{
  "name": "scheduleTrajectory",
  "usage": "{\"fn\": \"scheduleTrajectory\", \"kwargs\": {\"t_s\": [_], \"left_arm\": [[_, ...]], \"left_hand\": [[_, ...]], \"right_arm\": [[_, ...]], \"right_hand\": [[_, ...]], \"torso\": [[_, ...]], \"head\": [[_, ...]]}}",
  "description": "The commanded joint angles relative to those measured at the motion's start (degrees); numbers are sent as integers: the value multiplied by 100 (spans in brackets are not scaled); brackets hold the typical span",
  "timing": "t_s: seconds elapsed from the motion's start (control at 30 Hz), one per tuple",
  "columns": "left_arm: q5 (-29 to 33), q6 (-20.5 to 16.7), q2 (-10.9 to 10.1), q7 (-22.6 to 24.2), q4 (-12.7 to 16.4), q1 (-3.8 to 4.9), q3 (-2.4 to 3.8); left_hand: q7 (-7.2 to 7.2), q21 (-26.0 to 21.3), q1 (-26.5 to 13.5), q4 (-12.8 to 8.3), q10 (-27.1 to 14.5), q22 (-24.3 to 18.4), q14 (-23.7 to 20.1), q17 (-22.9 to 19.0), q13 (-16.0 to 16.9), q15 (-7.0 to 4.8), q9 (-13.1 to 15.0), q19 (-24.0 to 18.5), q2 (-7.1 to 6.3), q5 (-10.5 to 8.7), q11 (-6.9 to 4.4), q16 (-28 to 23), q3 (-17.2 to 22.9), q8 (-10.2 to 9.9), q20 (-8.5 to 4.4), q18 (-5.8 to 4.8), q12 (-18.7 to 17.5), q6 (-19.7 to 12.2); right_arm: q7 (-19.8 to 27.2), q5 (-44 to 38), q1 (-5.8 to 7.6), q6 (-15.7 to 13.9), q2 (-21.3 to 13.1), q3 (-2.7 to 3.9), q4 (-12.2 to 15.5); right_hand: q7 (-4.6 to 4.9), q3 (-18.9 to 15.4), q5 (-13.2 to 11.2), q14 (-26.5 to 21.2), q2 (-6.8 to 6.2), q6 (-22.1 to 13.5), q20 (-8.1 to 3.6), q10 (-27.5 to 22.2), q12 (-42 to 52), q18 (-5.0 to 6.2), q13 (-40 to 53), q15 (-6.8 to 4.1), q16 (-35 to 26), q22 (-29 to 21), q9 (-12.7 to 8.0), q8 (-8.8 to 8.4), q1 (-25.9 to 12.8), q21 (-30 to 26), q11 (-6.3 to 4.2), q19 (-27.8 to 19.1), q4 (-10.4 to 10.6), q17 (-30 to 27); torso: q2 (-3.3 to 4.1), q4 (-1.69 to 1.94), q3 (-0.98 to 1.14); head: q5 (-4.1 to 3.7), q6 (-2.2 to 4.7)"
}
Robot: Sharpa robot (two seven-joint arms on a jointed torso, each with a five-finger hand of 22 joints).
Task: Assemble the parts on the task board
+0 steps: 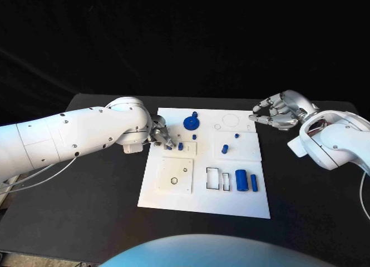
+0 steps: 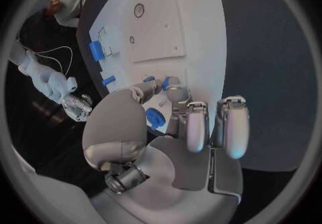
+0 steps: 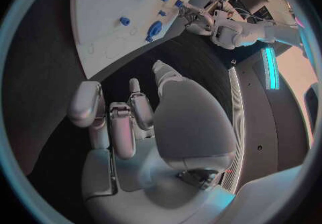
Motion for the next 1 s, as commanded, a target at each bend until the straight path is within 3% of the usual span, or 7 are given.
{"fn": "scheduleTrajectory", "kwargs": {"t_s": [0.03,0.3,0.4,0.5,0.8,1.0], "left_arm": [[6,77,8,-37,-23,-7,-6],[-8,81,5,-36,-62,-7,-2],[-9,57,7,-34,-62,-7,1],[-8,10,8,-28,-57,-7,5],[94,-290,-28,92,-25,-8,22],[213,-599,-106,186,27,-7,52]], "left_hand": [[30,1,-51,49,14,1333,585,1510,-9,-39,-22,413,-19,-33,-40,20,-117,11,-34,-88,-22,31],[30,7,-15,305,19,1343,585,1510,-13,-41,-102,421,-97,112,-40,20,-581,49,-38,-91,-9,52],[29,8,44,468,20,1348,585,1510,-19,-44,-144,424,-123,397,-41,20,-879,77,-41,-92,-5,58],[27,11,127,663,24,1354,585,1510,-16,-48,-189,428,-136,816,-44,20,-1254,111,-47,-93,5,58],[36,10,21,718,26,1357,585,1510,-16,-43,-231,429,-86,869,-39,20,-1533,113,-45,-93,11,48],[34,-33,35,706,-25,1336,585,1510,-70,-38,-290,403,74,1247,-44,20,-1703,95,-40,-82,-30,-33]], "right_arm": [[8,-60,-4,41,-6,0,12],[12,-60,-4,35,-13,0,15],[14,-60,-4,33,-13,0,15],[17,-60,-4,31,-12,0,15],[24,-60,-4,24,-13,0,11],[27,-60,-4,22,-13,0,5]], "right_hand": [[-12,-44,10,506,6,-6,-3,-44,-21,58,-8,-30,-26,-10,6,22,-34,-30,-11,-55,6,1131],[-12,-49,5,505,3,-10,-3,-48,-25,59,-12,-30,-28,-13,6,21,-41,-36,-10,-57,7,1125],[-12,-49,5,505,3,-10,-3,-48,-25,59,-12,-30,-28,-13,6,21,-41,-36,-10,-57,7,1125],[-12,-49,5,505,3,-10,-3,-48,-25,59,-12,-30,-28,-13,6,21,-41,-36,-10,-57,7,1125],[-11,-58,1,504,2,-16,-3,-50,-28,58,-15,-30,-30,-10,9,20,-52,-34,-9,-55,9,1121],[-11,-58,1,504,2,-16,-3,-50,-28,58,-15,-30,-30,-10,9,20,-52,-34,-9,-55,9,1121]], "torso": [[1,2,-3],[4,5,-7],[2,4,-6],[2,2,-8],[3,3,-11],[-3,11,-10]], "head": [[-2,7],[-4,19],[-2,16],[-3,16],[-11,14],[-27,29]]}}
